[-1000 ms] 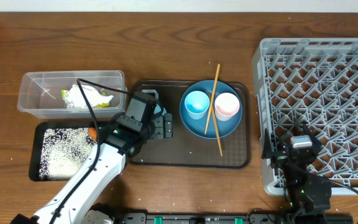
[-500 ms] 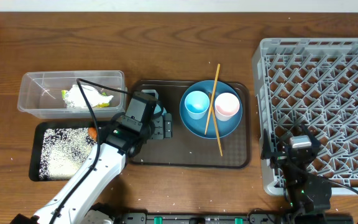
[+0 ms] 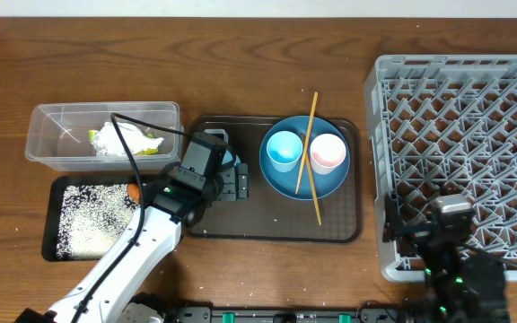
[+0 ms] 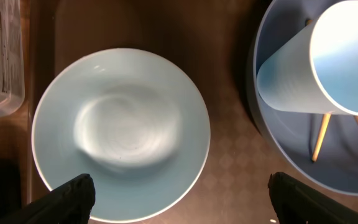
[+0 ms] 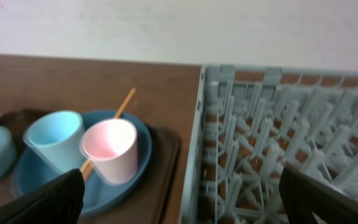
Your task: Sort waste into correct bins and load items into the dishwasher rack
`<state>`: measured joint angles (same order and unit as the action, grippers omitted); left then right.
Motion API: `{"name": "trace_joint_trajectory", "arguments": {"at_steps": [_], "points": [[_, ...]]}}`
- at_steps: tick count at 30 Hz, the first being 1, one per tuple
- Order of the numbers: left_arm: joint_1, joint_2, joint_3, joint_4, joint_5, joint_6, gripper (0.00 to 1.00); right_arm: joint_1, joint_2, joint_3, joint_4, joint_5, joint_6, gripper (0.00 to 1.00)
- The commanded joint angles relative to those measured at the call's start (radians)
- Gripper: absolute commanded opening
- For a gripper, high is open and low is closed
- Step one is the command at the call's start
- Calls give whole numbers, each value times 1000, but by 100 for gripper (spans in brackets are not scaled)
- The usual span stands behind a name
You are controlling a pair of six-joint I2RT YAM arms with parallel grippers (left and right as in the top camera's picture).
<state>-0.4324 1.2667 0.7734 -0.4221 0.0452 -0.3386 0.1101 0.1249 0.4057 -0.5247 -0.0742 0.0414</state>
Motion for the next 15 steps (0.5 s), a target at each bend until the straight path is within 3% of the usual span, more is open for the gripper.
{"name": "trace_joint_trajectory", "arguments": {"at_steps": [1, 10, 15], "points": [[-1, -14, 21, -2, -13, 17, 92, -6, 105, 191, -118, -25, 48, 99], [-1, -14, 21, 6, -11, 17, 91, -6, 562, 749, -603, -66, 55, 99], [-1, -14, 21, 13, -2, 17, 73, -6, 693, 842, -691, -140, 60, 99]]}}
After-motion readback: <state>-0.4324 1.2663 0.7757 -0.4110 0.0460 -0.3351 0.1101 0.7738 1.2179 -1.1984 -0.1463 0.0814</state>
